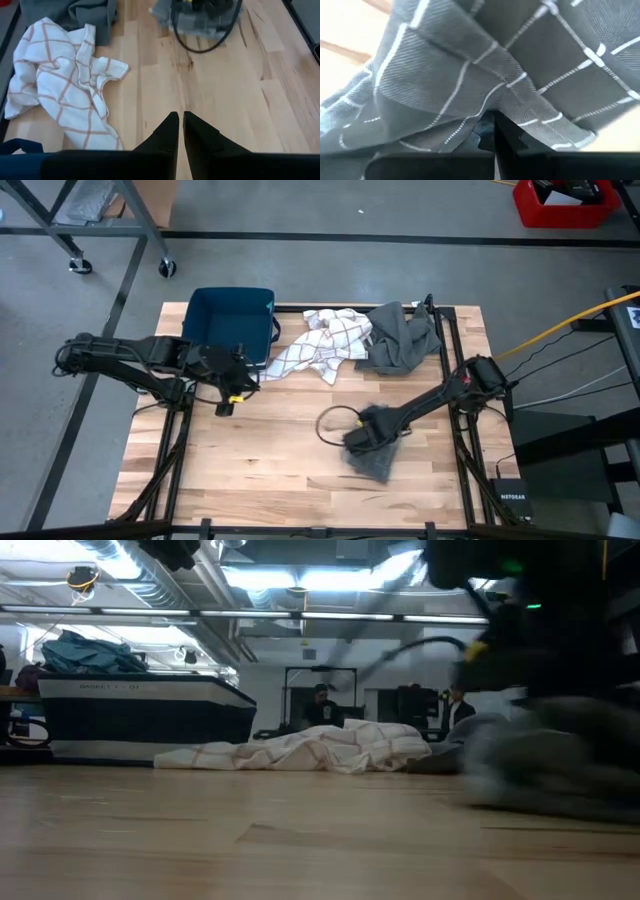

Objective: Fold towel
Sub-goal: Fold the gray patterned towel, then fold the white towel

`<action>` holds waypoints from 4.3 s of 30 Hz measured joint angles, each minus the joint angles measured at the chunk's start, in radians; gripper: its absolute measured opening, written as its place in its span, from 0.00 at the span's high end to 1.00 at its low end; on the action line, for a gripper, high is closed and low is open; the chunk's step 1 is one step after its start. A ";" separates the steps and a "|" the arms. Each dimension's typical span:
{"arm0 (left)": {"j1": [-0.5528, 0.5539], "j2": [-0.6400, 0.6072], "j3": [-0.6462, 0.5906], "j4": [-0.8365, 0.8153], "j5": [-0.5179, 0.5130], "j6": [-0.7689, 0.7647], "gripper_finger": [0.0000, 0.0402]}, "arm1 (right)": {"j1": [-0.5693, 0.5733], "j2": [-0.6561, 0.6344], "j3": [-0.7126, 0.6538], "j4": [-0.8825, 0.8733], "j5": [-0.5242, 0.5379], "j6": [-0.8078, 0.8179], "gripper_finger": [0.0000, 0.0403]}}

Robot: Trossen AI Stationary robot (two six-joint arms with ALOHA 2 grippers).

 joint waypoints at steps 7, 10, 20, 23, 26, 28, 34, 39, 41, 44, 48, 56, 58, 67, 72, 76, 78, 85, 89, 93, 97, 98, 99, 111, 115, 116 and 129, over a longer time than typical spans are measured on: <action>0.000 0.000 0.000 0.001 -0.017 0.008 0.95 | 0.069 -0.029 0.000 -0.393 -0.121 -0.006 1.00; 0.000 0.000 0.000 0.001 -0.022 0.010 0.95 | 0.093 -0.039 0.001 -0.493 -0.122 -0.029 1.00; 0.000 0.000 0.000 0.001 -0.022 0.008 0.95 | 0.104 -0.124 0.001 -0.115 0.027 0.006 1.00; 0.000 0.000 0.000 0.001 -0.022 0.007 0.95 | 0.104 -0.141 0.002 0.073 0.113 0.003 1.00; 0.000 0.000 0.000 0.002 -0.022 0.007 0.95 | 0.105 -0.133 0.003 0.165 0.118 -0.010 1.00; 0.000 0.000 0.000 0.002 -0.022 0.007 0.95 | 0.115 -0.114 0.003 0.176 0.110 -0.004 1.00; 0.000 0.000 -0.001 0.002 -0.022 0.007 0.95 | 0.155 -0.037 0.001 0.173 0.060 0.006 1.00; 0.000 0.000 -0.001 0.006 -0.022 0.007 0.95 | 0.191 0.011 0.001 0.140 0.031 0.041 1.00; 0.000 0.000 -0.001 0.006 -0.022 0.007 0.95 | 0.202 0.010 -0.014 0.138 0.031 0.078 1.00; 0.000 0.000 -0.001 0.007 -0.022 0.007 0.95 | 0.218 0.002 -0.046 0.131 0.040 0.152 1.00; 0.000 0.000 -0.001 0.008 -0.022 0.007 0.95 | 0.229 -0.001 -0.087 0.129 0.039 0.219 1.00; 0.000 0.000 -0.002 0.008 -0.022 0.007 0.95 | 0.229 -0.011 -0.107 0.132 0.041 0.237 1.00; 0.000 0.000 -0.002 0.008 -0.022 0.002 0.95 | 0.229 -0.034 -0.101 0.116 0.062 0.258 1.00; 0.000 0.001 -0.002 0.025 -0.042 0.065 0.93 | 0.228 -0.173 0.035 0.035 0.378 0.271 1.00; 0.000 0.039 -0.002 0.059 -0.131 0.103 0.80 | 0.228 -0.203 0.107 0.037 0.491 0.154 0.99; 0.000 0.117 -0.002 0.101 -0.169 0.118 0.65 | 0.228 -0.200 0.125 0.061 0.590 0.090 0.96; 0.001 0.165 -0.002 0.117 -0.171 0.140 0.59 | 0.227 -0.201 0.126 0.063 0.649 0.078 0.95; 0.006 0.288 -0.002 0.118 -0.177 0.093 0.54 | 0.138 -0.192 0.122 0.057 0.764 -0.027 0.94; 0.006 0.301 -0.002 0.119 -0.176 0.094 0.54 | 0.032 -0.182 0.121 0.099 0.740 -0.236 0.94; 0.006 0.293 -0.002 0.118 -0.177 0.094 0.54 | -0.093 -0.166 0.121 0.190 0.630 -0.449 0.94; 0.006 0.293 -0.002 0.116 -0.177 0.096 0.54 | -0.212 -0.139 0.122 0.246 0.469 -0.585 0.94; 0.006 0.293 -0.002 0.116 -0.177 0.101 0.54 | -0.239 -0.130 0.122 0.253 0.433 -0.611 0.94; 0.006 0.293 -0.002 0.116 -0.177 0.107 0.54 | -0.263 -0.124 0.122 0.259 0.400 -0.640 0.94; 0.006 0.293 -0.002 0.115 -0.177 0.135 0.54 | -0.433 -0.004 0.122 0.344 0.222 -0.899 0.94; 0.006 0.293 -0.002 0.116 -0.177 0.135 0.54 | -0.443 0.018 0.122 0.401 0.206 -0.870 0.94; 0.006 0.293 -0.002 0.115 -0.177 0.135 0.54 | -0.442 0.020 0.122 0.405 0.206 -0.869 0.94; 0.007 0.293 -0.002 0.103 -0.177 0.117 0.54 | -0.440 0.031 0.123 0.408 0.109 -0.957 0.81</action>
